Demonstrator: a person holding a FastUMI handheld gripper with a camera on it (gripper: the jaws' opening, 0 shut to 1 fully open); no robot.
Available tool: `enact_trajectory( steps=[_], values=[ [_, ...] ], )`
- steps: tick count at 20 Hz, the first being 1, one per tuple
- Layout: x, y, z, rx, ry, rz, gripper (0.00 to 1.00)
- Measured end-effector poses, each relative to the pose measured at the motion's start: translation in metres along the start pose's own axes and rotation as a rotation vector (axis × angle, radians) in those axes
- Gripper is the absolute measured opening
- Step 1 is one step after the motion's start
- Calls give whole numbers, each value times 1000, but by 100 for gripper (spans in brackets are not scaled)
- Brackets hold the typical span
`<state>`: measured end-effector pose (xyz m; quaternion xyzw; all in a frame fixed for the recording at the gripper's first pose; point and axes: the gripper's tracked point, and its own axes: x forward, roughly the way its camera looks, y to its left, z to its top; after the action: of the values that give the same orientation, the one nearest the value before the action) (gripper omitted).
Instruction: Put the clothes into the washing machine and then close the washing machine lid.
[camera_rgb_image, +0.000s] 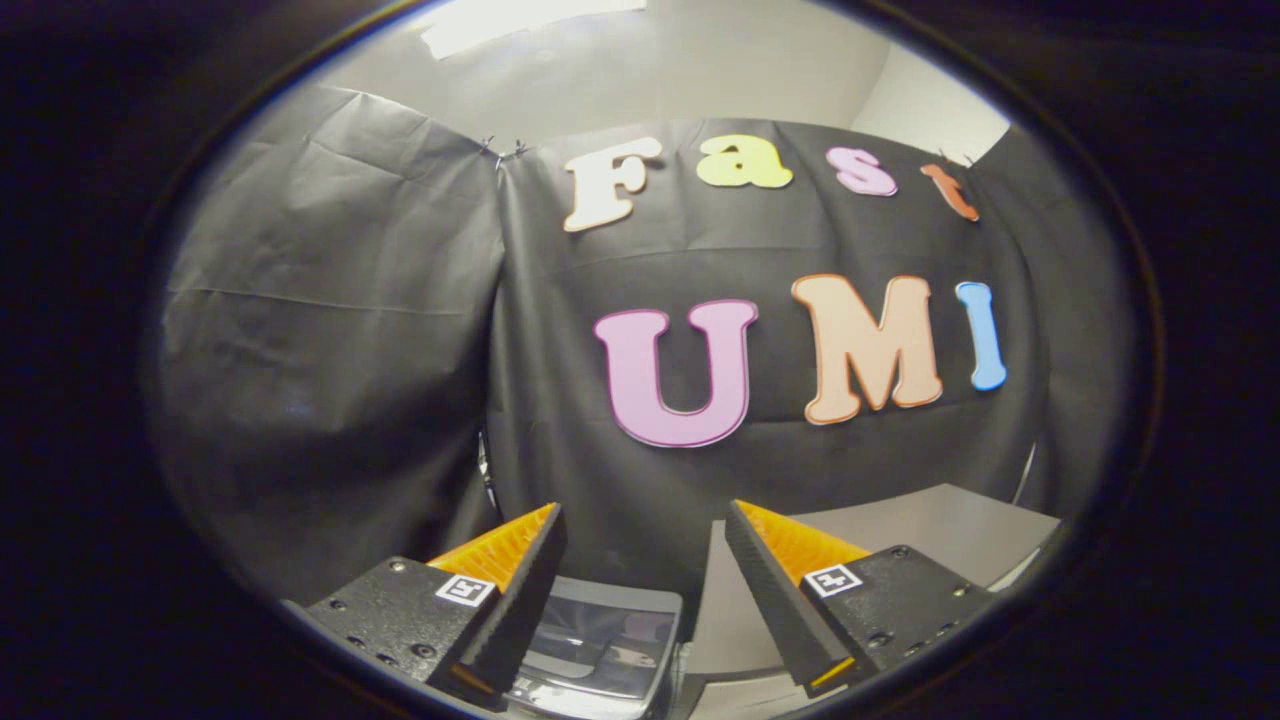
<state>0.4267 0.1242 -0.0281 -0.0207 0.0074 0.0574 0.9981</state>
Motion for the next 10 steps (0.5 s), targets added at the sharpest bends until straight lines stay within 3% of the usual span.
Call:
enact_trajectory(
  steps=[10],
  values=[
    [-63, -85, -16, 61, -96, -129, 96]
  ],
)
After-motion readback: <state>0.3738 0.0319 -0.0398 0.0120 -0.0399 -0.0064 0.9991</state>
